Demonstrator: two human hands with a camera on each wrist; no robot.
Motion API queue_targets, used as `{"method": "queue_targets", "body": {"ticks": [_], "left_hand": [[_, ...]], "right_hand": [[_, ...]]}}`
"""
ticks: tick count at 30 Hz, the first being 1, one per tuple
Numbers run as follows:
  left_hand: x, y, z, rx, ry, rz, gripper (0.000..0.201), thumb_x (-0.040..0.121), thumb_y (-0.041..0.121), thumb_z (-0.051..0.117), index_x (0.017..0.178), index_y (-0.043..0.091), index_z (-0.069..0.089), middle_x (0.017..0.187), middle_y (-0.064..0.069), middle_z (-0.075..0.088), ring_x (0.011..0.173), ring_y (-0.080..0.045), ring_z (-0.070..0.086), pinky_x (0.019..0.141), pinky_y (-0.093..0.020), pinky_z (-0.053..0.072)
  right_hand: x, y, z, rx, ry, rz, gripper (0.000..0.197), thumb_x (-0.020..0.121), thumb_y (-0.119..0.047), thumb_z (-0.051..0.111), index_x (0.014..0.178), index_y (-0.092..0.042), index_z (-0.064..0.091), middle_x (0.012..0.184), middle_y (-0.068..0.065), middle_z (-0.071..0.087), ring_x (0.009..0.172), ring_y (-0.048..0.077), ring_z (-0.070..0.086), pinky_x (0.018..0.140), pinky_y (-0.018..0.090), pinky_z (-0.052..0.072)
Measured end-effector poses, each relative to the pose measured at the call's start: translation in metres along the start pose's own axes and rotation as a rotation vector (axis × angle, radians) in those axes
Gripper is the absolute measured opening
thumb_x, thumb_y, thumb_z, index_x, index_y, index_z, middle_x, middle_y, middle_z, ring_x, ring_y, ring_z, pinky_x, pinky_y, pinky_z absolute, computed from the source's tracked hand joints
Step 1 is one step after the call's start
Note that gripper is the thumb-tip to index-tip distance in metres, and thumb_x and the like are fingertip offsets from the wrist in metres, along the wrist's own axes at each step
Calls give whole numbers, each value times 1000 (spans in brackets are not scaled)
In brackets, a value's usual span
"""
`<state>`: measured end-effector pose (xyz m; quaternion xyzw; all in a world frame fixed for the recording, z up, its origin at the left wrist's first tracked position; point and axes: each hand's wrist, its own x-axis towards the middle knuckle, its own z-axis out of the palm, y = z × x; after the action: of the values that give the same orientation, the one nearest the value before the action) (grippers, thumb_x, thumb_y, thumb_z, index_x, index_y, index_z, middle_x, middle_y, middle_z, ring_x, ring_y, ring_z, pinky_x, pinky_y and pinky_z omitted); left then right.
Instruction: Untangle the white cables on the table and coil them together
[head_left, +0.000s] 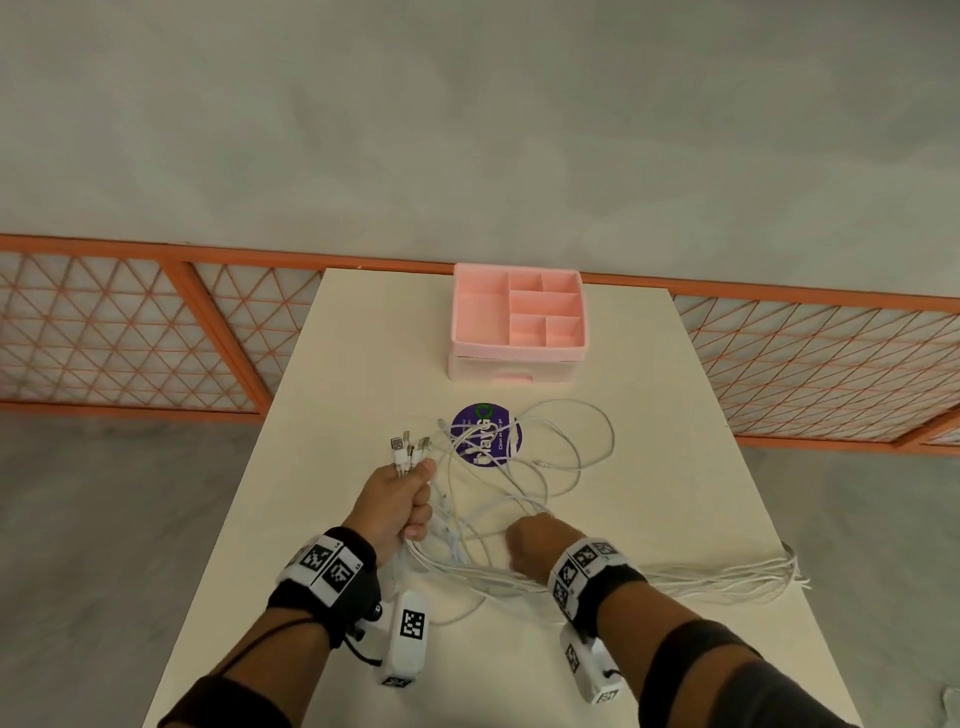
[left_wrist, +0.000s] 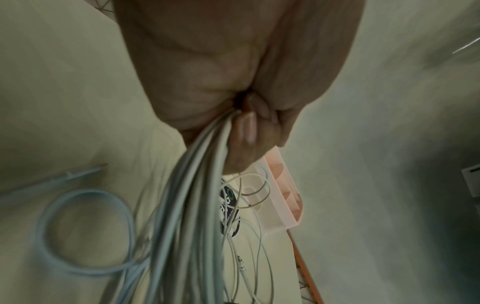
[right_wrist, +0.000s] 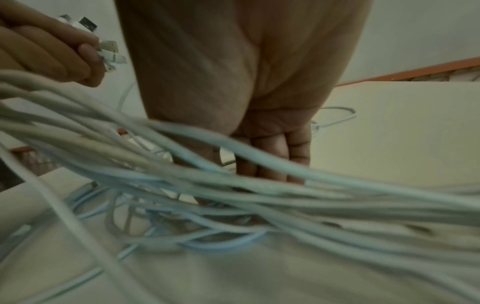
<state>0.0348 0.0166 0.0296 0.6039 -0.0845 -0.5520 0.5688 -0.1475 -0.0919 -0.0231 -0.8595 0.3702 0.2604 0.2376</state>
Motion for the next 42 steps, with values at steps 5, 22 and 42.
{"method": "queue_targets", "body": {"ticks": [5,22,42], "left_hand": [[3,3,2,-12,-9,13,29,102,22,53,76,19,41,56,5,26,43,-9,19,39,-17,19],[-5,50,39,-97,-187,55,33,101,27,54,72,20,43,55,6,26,42,-7,21,38,-17,19],[-12,47,54,-159,-128,240,25,104,26,49,84,12,56,60,1,38,46,-10,31,44,-24,31]], "right_hand": [[0,20,1,154,154,177,15,83,-26,67,87,-11,66,97,11,70,88,25,65,71,27,47],[-34,-33,-133,1128,994,-237,29,86,-1,68,91,-22,48,71,4,59,62,12,57,64,22,49],[-26,-69,-122,840,653,-383,31,98,-9,44,121,-20,61,75,0,64,69,16,62,69,34,55]]}}
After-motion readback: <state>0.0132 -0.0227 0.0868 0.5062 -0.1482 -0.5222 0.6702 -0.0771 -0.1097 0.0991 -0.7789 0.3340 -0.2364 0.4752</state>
